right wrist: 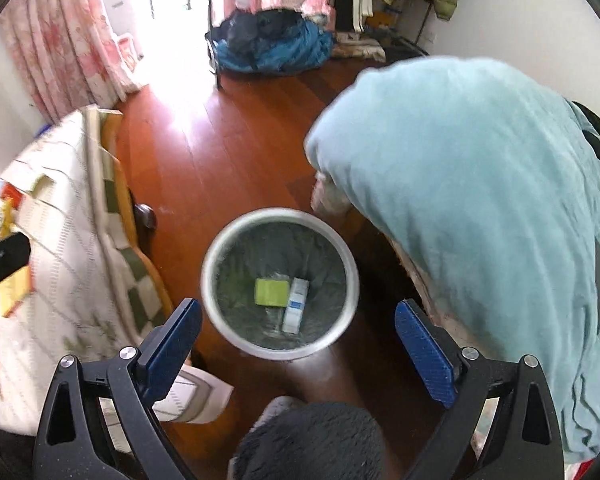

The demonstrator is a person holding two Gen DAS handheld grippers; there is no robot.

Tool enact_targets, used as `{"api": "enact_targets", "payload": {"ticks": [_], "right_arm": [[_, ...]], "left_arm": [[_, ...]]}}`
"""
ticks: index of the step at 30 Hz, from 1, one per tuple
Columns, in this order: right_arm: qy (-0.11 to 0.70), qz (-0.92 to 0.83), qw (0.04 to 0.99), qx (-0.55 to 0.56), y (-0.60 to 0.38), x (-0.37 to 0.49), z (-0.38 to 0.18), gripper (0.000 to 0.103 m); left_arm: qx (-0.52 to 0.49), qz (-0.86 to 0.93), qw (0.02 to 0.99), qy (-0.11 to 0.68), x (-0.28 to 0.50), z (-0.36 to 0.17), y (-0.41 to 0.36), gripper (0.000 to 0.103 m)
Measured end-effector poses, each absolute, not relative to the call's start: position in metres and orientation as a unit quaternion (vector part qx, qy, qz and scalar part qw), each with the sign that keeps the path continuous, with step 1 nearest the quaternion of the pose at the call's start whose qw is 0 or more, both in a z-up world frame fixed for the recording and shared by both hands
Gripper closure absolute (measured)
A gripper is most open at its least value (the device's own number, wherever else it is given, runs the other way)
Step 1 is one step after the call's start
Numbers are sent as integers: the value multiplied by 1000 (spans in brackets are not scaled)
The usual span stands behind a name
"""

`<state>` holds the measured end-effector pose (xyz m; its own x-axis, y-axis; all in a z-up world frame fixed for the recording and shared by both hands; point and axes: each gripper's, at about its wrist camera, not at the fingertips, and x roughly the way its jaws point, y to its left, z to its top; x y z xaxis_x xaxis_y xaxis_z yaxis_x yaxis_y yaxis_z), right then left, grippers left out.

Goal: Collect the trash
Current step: 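Carry both boxes to the white bin and open both tools to drop them, then grasp the orange peel with the left tool while the right tool grasps the yellow pack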

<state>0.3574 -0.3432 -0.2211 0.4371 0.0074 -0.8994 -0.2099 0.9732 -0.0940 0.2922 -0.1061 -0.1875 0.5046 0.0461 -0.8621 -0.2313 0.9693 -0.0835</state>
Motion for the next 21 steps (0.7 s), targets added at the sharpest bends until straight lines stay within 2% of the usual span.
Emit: {"api": "enact_targets", "payload": {"ticks": [6, 11, 18, 21], "right_arm": [[493, 112, 859, -85, -306, 334, -169, 5], [488, 179, 851, -76, -247, 323, -150, 5], [543, 306, 776, -95, -129, 313, -191, 5], [559, 359, 727, -171, -73, 303, -224, 5]], "left_arm": [[-116, 134, 873, 454, 250, -152, -55, 1], [-138, 231, 857, 440, 200, -150, 16, 1], [-178, 355, 782, 480, 133, -221, 106, 1], [-184, 395, 750, 499, 113, -260, 127, 1]]}}
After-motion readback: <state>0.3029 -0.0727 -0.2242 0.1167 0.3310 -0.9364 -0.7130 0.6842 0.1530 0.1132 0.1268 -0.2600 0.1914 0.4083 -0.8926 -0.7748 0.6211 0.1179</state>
